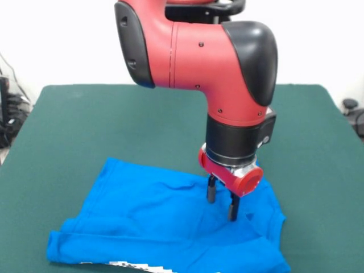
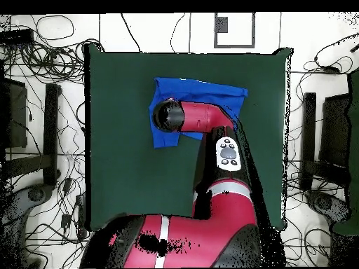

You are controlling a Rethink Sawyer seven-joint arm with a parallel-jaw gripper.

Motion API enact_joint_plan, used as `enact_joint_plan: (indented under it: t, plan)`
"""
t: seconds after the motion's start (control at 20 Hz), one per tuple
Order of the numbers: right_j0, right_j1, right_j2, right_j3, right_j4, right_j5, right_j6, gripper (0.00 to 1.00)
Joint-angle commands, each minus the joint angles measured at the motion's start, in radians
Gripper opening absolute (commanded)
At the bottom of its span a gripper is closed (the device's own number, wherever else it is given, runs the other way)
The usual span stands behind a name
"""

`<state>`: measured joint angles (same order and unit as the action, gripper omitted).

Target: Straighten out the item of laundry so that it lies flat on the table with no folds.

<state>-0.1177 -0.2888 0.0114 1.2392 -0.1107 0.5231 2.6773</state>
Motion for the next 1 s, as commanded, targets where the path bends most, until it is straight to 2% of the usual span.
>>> enact_joint_plan:
  t: [0.05,0.25,0.65,1.0]
  plan:
    - [0.049,-0.002,0.043,0.092,0.042,0.187,0.042,1.00]
    - [0.076,0.005,0.017,0.056,0.053,0.248,0.069,1.00]
    - [0.073,0.037,0.022,0.047,0.040,0.185,0.068,1.00]
    - [0.054,0.041,0.039,0.085,0.034,0.125,0.053,1.00]
